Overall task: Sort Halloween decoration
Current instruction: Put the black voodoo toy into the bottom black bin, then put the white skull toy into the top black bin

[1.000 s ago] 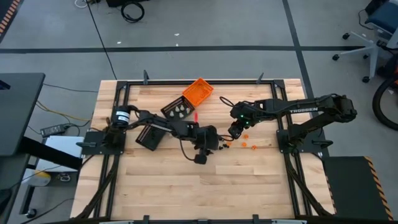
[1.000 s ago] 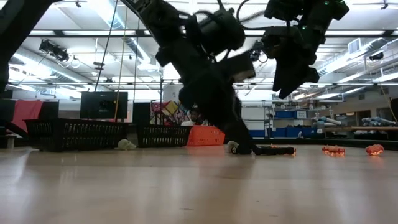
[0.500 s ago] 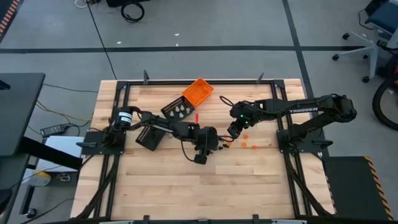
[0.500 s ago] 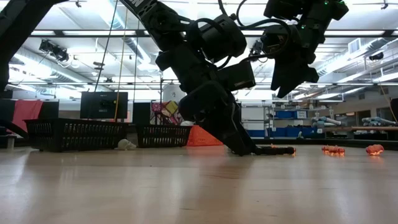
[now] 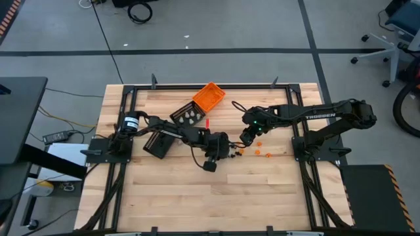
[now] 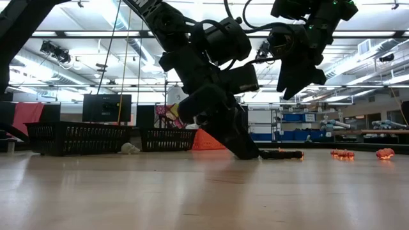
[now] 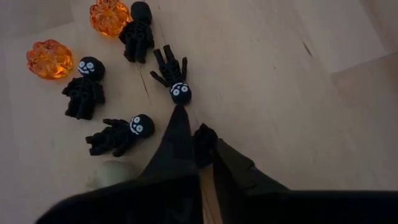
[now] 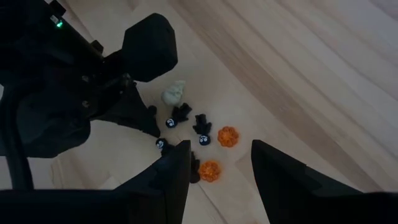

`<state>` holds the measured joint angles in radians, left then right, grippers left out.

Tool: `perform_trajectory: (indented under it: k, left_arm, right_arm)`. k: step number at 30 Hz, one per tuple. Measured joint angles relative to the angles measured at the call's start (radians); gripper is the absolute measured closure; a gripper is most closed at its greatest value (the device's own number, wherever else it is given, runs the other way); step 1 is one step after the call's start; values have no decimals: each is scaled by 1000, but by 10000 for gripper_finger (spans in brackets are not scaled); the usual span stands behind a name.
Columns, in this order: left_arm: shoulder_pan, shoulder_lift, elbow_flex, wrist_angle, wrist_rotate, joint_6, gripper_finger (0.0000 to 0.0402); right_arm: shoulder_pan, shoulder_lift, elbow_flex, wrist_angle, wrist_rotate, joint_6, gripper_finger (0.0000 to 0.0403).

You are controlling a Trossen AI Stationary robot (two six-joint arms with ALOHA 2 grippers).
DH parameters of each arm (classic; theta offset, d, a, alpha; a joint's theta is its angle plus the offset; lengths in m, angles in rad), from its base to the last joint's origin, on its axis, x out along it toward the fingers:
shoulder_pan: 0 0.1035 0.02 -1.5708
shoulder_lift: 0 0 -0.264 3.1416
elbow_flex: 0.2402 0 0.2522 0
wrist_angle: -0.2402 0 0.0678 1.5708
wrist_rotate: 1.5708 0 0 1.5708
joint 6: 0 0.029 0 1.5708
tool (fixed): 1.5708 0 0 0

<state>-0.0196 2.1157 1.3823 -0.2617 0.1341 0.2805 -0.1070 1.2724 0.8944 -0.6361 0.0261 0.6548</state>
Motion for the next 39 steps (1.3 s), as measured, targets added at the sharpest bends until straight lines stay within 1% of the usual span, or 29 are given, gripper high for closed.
perform_trajectory:
  k: [7,12,13,19,24,28,29,35,39]
  left_arm:
    - [19,-58,-6,-36,-11,1,401]
    - [31,-124,-4,-87,-10,-23,401]
    - [32,-139,-5,-121,-7,-34,401]
    - [34,-275,-3,-168,11,-91,401]
    - [45,-417,-1,-217,13,-138,401]
    - [65,-515,-1,-226,9,-164,401]
    - [72,-534,-2,-254,10,-174,401]
    - [114,-607,-3,-279,-8,-188,401]
    - [138,-627,-2,-279,-8,-187,401]
  right_arm:
    - [0,0,0,-7,0,-1,230]
    - [0,0,0,-25,-2,-3,230]
    - [0,0,0,-27,-2,-3,230]
    - [0,0,0,-34,24,-3,230]
    - [1,0,0,-28,55,-3,230]
    - [1,0,0,4,89,-3,230]
    - [1,0,0,19,93,-3,230]
    - [1,0,0,81,115,-18,230]
    - [0,0,0,94,116,-34,230]
